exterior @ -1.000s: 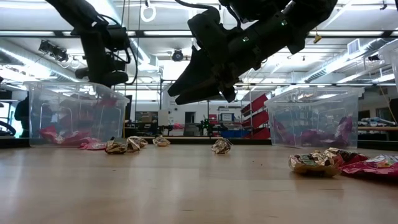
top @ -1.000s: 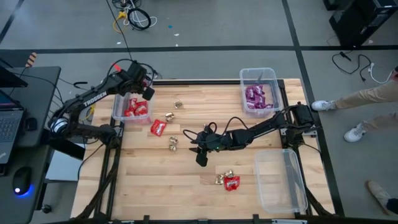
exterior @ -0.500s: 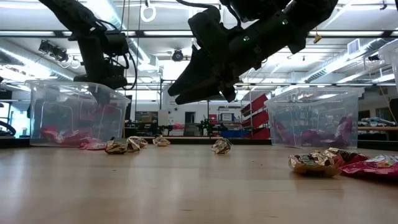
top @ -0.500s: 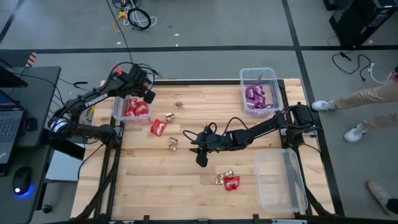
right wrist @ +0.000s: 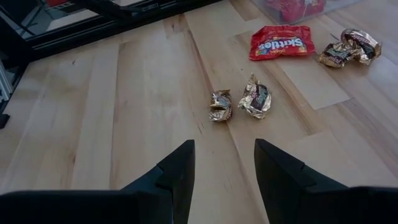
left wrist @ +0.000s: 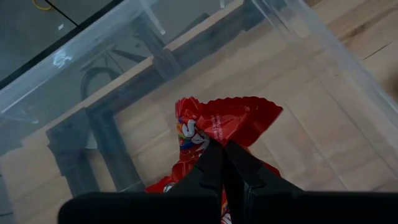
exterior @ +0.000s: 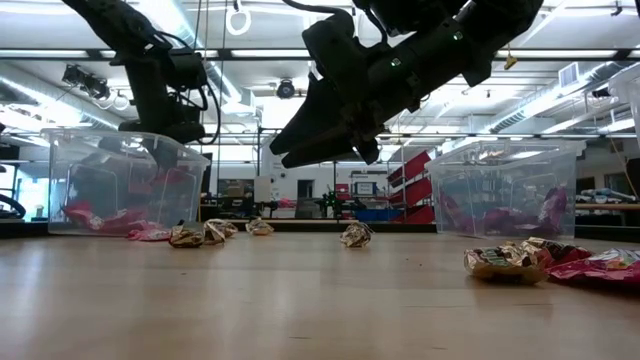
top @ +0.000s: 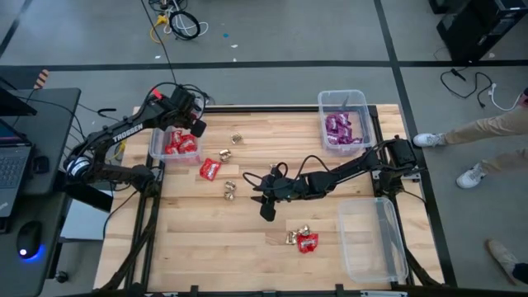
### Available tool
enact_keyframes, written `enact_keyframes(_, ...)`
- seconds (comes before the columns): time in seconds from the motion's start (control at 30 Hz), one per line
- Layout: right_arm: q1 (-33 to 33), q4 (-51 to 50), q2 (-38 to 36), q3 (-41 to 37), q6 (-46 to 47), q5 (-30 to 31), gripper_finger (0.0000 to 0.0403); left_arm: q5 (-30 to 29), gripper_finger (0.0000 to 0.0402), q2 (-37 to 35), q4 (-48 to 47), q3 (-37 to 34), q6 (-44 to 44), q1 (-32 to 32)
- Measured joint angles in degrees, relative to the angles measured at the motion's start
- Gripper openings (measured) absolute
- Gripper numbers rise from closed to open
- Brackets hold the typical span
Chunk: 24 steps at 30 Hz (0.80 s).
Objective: Sort candy
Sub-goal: Put the red candy into the top left transparent bin
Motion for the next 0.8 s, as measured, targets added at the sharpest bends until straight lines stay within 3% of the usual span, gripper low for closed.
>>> enact_keyframes(0.8,0.0,0.0,0.0,0.0,0.0,0.02,0.0151,-0.5,0.0054,0.0,0.03,0.0,0.23,-0.02)
